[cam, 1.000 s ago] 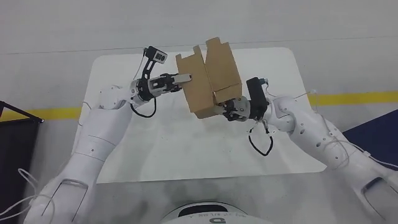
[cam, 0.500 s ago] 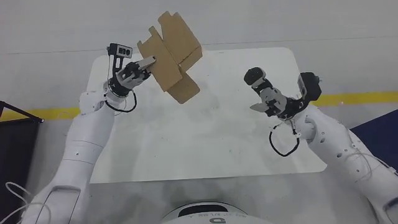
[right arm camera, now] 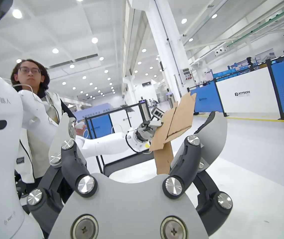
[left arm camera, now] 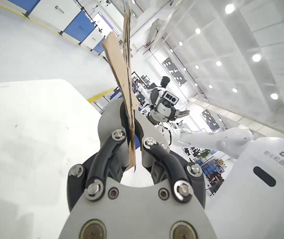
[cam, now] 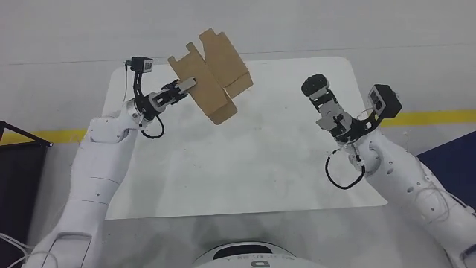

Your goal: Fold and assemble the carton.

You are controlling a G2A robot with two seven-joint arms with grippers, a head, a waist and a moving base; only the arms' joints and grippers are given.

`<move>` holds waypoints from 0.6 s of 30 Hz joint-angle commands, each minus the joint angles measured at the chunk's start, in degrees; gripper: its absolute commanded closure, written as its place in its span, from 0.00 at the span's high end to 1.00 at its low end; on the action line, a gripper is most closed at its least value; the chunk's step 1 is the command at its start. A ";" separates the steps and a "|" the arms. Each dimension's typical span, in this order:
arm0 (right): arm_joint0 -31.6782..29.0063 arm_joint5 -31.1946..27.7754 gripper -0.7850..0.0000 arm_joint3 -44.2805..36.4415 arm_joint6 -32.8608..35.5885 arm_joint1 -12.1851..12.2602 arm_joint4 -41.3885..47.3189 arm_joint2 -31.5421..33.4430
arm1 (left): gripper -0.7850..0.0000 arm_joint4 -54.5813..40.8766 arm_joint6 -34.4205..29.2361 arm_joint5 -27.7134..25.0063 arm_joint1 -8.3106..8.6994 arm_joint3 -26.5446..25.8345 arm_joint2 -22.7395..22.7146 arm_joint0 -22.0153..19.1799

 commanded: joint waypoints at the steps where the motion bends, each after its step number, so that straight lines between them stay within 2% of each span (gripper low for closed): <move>1: 1.07 0.00 1.00 1.14 3.96 -0.52 3.11 -1.33 | 0.00 1.84 -1.16 0.43 0.24 -1.36 0.15 0.40; 3: 3.08 2.39 1.00 3.02 12.35 -1.11 6.43 -3.06 | 0.00 3.91 -3.62 1.65 0.52 -2.59 0.67 0.55; 8: 8.41 8.22 1.00 3.71 32.91 -2.82 22.16 -7.59 | 0.00 7.80 -7.73 3.41 1.43 -5.73 0.97 0.71; 11: 10.87 11.46 0.87 4.22 41.93 -3.75 29.02 -8.99 | 0.00 9.43 -8.49 4.17 2.17 -8.27 1.38 1.46; 13: 12.32 12.40 0.89 4.89 45.55 -4.42 31.94 -9.40 | 0.00 9.51 -8.64 4.32 2.73 -9.80 1.55 2.05; 16: 13.78 15.08 0.87 6.58 47.34 -5.39 32.42 -9.31 | 0.00 9.22 -8.43 4.11 3.55 -11.42 1.71 2.84; 18: 13.77 12.68 0.84 7.00 48.61 -6.03 35.08 -9.74 | 0.00 8.44 -8.22 3.90 4.03 -12.07 1.93 3.20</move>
